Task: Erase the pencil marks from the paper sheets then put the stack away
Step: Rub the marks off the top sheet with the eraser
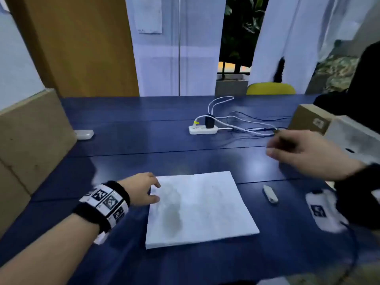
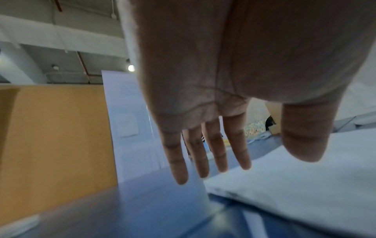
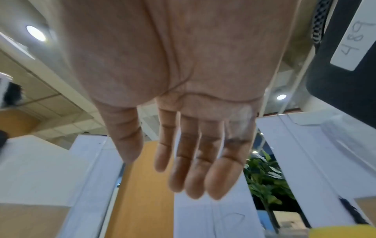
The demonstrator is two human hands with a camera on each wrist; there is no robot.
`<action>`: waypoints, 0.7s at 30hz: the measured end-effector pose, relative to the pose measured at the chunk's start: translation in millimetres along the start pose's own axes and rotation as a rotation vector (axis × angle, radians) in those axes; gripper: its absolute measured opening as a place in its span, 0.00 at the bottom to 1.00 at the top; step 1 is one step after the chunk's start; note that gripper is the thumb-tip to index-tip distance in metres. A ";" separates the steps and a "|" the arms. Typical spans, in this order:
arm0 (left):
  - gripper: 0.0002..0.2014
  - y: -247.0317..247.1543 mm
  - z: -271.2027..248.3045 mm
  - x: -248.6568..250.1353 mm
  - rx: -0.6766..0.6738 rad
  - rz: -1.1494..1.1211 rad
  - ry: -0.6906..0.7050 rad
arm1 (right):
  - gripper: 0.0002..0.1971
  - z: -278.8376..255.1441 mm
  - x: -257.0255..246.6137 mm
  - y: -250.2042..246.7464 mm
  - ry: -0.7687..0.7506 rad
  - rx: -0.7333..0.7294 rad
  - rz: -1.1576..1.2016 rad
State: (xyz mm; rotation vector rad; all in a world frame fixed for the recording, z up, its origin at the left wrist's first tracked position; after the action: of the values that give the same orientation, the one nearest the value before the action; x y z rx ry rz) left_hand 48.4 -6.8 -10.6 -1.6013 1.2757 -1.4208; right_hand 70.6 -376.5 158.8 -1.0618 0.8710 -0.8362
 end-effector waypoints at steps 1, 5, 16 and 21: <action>0.24 1.6 -2.2 0.9 -0.002 -0.004 -0.006 | 0.06 14.2 5.3 1.3 0.022 -0.006 -0.015; 0.27 12.9 -6.9 -0.3 -0.069 0.030 -0.049 | 0.09 59.7 22.2 48.2 0.133 -0.245 -0.232; 0.41 4.9 3.0 -9.4 -0.091 0.064 -0.049 | 0.19 53.6 76.4 173.3 0.211 -0.678 -0.622; 0.37 4.4 4.6 -12.4 -0.082 0.030 -0.019 | 0.12 63.7 64.6 170.1 0.198 -0.643 -0.699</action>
State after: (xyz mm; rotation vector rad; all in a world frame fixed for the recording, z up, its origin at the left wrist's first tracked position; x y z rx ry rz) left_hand 52.5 2.8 -19.9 -1.6382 1.3571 -1.3482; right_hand 179.9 -365.2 0.3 -1.9358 0.9726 -1.2956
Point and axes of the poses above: each hand's wrist, its own z-axis towards the middle knuckle, its own y-axis out of the palm, x = y × z, the point moved 5 cm from there along z, towards the middle knuckle, and after that the axes turned 14 degrees about -z, right-handed, at the moved point
